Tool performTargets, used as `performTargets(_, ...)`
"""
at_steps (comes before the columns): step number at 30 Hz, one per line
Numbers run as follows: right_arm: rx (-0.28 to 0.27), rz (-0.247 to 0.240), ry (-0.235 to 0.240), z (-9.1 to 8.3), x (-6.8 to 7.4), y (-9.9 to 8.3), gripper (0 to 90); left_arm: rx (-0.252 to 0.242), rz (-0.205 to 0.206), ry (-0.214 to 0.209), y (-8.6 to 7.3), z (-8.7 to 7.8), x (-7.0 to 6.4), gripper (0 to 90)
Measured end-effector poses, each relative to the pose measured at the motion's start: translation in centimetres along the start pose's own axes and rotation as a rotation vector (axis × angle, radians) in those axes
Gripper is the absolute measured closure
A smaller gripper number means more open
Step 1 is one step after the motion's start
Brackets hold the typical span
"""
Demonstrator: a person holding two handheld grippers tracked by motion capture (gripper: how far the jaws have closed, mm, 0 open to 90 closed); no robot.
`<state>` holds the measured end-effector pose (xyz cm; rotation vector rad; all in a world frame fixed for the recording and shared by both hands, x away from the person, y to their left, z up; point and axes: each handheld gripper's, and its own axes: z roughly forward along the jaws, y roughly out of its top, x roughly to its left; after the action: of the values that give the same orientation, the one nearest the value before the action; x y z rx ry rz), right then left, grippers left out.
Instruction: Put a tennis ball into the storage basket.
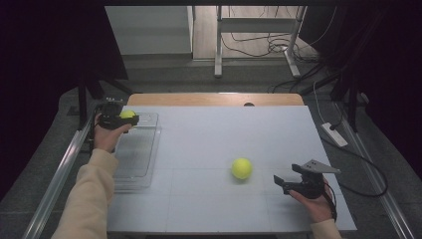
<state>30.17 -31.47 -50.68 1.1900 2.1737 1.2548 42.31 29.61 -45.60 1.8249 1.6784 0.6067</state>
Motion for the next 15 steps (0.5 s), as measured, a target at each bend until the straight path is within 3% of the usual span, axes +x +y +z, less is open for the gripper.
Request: performTargets(15, 0.003, -0.001, -0.002, 0.1, 0.0, -0.1, 10.4, 0.062, 0.022, 0.012, -0.3, 1.1, 0.3, 26.8)
